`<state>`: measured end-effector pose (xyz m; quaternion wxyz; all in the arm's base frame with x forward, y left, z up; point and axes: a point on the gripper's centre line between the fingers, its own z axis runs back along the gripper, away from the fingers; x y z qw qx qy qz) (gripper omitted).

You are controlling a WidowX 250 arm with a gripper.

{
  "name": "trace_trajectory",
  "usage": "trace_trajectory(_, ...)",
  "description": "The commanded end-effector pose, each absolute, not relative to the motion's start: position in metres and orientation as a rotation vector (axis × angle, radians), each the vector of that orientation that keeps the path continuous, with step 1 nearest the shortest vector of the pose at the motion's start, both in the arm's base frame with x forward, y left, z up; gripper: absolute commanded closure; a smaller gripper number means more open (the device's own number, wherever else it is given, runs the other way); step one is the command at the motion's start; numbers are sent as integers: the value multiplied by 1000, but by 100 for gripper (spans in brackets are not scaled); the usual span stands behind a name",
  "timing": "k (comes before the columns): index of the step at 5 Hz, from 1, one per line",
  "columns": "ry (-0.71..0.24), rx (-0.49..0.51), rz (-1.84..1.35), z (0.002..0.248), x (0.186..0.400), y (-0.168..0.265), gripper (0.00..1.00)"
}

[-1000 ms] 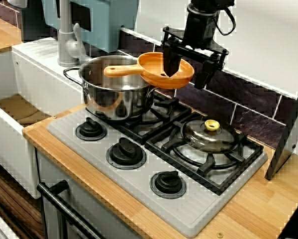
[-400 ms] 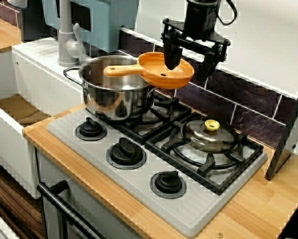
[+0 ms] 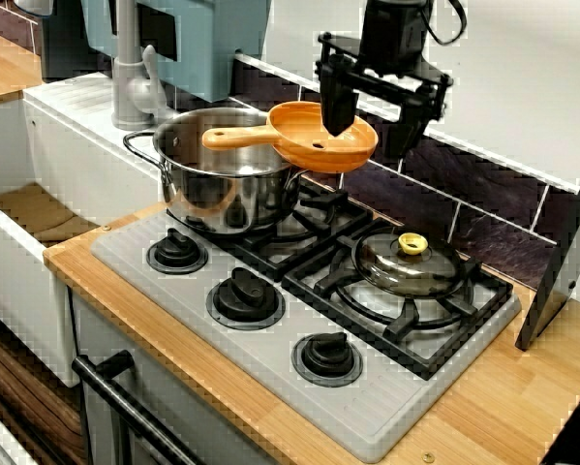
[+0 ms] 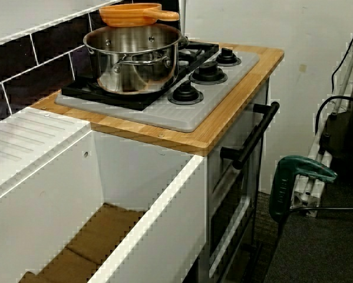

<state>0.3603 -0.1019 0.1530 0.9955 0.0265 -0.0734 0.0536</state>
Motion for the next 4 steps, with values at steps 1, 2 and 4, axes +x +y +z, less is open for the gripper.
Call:
trace_trajectory(1, -254, -15, 61, 183, 343, -110, 0)
trace_trajectory(2, -249, -49, 37, 181, 342, -118, 0)
trace_trajectory(4, -233, -66, 6, 170, 346, -132, 0)
